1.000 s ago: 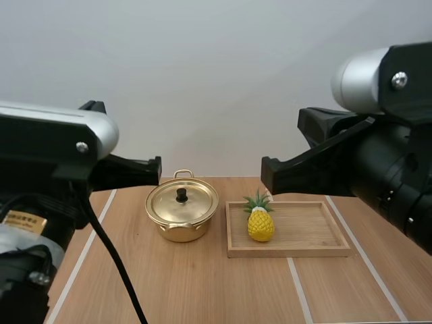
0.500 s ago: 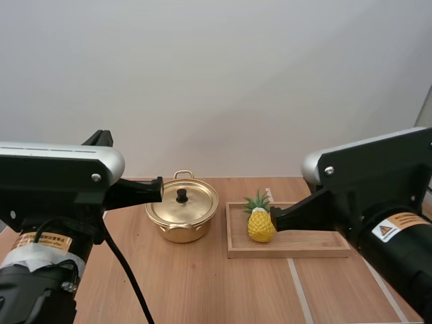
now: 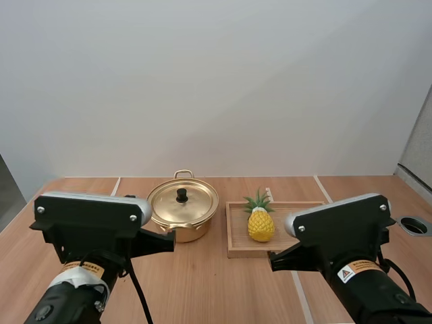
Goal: Open the pot, put the grape inside, and close it
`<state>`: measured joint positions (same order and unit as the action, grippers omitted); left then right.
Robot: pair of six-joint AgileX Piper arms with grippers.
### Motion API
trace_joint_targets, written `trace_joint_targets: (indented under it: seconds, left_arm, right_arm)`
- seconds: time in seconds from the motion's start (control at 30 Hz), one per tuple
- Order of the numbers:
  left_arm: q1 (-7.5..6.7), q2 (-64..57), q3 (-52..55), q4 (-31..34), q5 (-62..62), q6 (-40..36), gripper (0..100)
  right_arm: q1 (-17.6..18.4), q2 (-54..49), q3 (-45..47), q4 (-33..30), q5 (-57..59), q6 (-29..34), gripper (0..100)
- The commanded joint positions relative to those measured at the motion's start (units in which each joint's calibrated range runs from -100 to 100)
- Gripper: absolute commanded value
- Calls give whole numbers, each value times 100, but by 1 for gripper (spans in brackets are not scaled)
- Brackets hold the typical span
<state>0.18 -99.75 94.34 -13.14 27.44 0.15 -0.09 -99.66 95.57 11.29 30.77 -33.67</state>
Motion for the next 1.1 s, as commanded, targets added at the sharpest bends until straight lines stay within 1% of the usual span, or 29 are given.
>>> trace_joint_targets:
  seconds: [0.0, 0.07, 0.17, 0.57, 0.77, 0.93, 1.07]
  left_arm:
    - [-11, -25, 55, 60, 748, -48, 0]
    - [-11, -25, 55, 123, 880, -48, 0]
    - [-11, -25, 55, 448, 791, -48, 0]
    - [-11, -25, 55, 448, 791, -48, 0]
    - [-11, -25, 99, 447, 791, -48, 0]
    - [-11, -25, 566, 502, 398, -48, 0]
    - [-11, -25, 566, 529, 146, -48, 0]
  right_arm:
    - [-1, -34, 78, -135, 532, 5, 0]
    - [-1, -34, 78, -112, 886, 5, 0]
    - [-1, -34, 78, -135, 963, 5, 0]
    - [-8, -34, 78, -126, 963, 5, 0]
    - [-9, -34, 78, 38, 947, 5, 0]
    - [-9, -34, 275, 52, 804, 5, 0]
    - [-9, -34, 443, 71, 443, -42, 0]
